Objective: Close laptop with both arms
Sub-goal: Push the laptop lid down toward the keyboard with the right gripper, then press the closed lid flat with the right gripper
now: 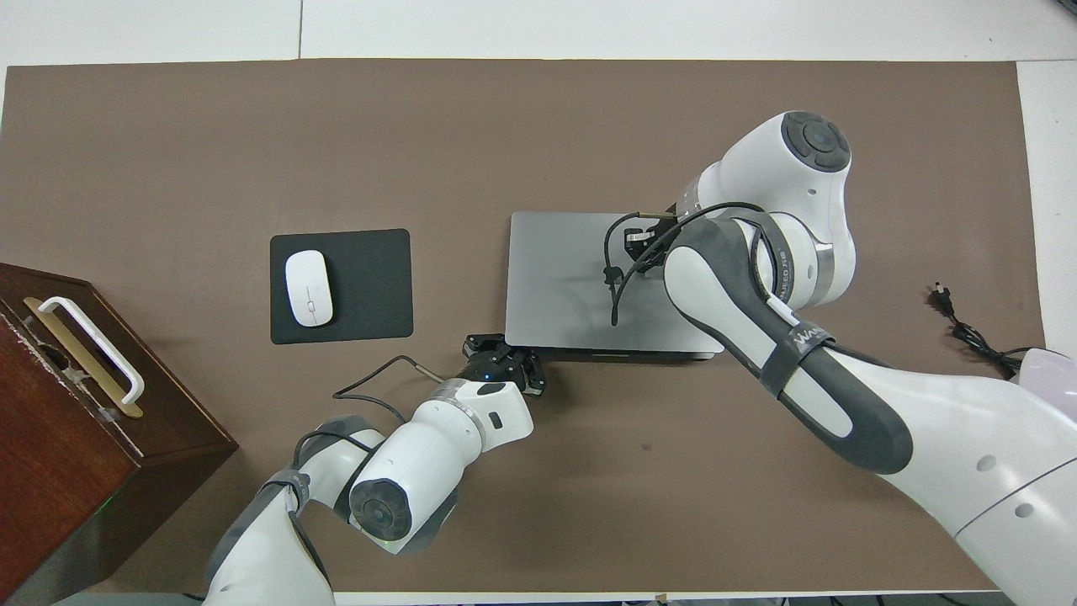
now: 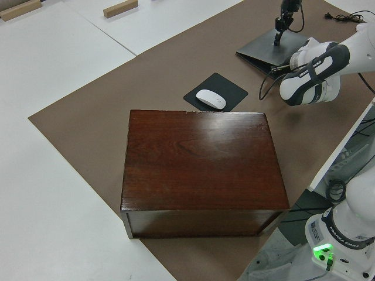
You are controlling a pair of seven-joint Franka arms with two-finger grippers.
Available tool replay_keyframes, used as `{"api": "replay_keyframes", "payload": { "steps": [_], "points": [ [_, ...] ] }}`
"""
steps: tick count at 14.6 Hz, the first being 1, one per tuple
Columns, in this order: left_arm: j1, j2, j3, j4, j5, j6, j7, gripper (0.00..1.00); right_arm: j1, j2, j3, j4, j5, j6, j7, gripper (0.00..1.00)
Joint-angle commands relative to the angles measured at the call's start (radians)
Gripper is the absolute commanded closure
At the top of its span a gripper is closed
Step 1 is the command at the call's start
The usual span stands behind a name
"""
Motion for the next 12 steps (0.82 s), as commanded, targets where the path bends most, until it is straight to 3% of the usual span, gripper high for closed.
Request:
{"api": "replay_keyframes", "payload": {
  "steps": [1,5,8,12],
  "points": [
    [0.022,0.098,0.005,0.029,0.021,0.004,0.015,1.00,-0.008,-0.007,0.015,0.033,-0.008,-0.040,0.016,1.00],
    [0.023,0.096,0.005,0.029,0.021,0.004,0.015,1.00,-0.008,-0.029,0.013,0.090,-0.011,-0.111,0.019,1.00],
    [0.038,0.093,0.005,0.029,0.021,0.004,0.012,1.00,-0.017,-0.082,0.015,0.095,-0.103,-0.157,0.015,1.00],
    [0.066,0.032,0.001,0.018,0.023,-0.012,0.004,1.00,-0.023,-0.149,0.007,0.095,-0.107,-0.252,0.007,1.00]
  ]
}}
